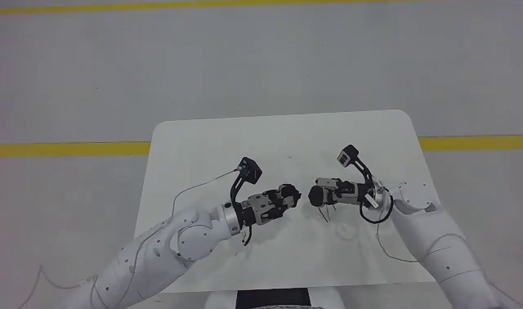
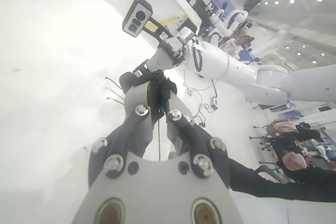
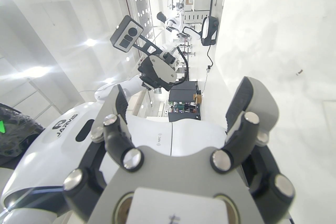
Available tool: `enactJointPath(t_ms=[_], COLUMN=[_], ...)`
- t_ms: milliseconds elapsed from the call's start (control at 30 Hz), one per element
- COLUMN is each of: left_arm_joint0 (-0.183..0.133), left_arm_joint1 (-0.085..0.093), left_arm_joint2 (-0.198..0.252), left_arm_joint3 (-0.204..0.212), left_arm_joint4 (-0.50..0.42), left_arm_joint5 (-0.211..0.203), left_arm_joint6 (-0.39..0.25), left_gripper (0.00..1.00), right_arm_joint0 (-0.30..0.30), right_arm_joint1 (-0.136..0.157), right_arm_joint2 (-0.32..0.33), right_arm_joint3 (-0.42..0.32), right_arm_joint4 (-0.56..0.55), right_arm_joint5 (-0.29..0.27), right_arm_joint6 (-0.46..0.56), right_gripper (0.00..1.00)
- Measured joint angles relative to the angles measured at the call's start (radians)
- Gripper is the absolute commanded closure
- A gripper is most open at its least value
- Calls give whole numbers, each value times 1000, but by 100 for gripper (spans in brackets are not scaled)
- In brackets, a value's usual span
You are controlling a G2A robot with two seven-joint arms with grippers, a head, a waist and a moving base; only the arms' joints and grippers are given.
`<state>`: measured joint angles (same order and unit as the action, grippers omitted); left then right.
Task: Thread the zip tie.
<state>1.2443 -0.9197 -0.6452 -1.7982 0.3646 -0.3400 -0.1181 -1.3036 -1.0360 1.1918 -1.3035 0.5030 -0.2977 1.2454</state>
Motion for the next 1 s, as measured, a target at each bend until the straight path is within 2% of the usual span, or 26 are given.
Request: enactJointPath(t_ms=[100,200,367,567,700,800,1000], left_arm_joint0=[0,0,0,0,3,12,34], left_arm_joint1=[0,0,0,0,-1,1,33], left_arm_joint2=[0,0,0,0,-2,-16,-55], left_arm_joint3=[0,0,0,0,3,3,-36], left_arm_joint4=[0,0,0,0,-7,-45,-111], left_arm_joint5=[0,0,0,0,2,0,0], left_arm_joint6=[0,0,0,0,3,-2,-64], left_gripper=[100,100,100,100,100,100,100], right_arm_joint0=[-17,-36,-53,-48,-48,-48,-48], right_arm_joint1=[15,27,48,61,60,60,60], right_arm_joint2=[24,47,87,85,86,86,86], right_arm_joint3=[-51,-81,-122,-155,-155,-155,-155], right_arm_joint4=[-161,-244,-349,-476,-478,-477,-478], right_arm_joint5=[45,84,74,90,91,91,91], right_arm_joint6=[-57,-66,-23,-9,-14,-13,-13], right_gripper=[0,0,0,0,0,0,0])
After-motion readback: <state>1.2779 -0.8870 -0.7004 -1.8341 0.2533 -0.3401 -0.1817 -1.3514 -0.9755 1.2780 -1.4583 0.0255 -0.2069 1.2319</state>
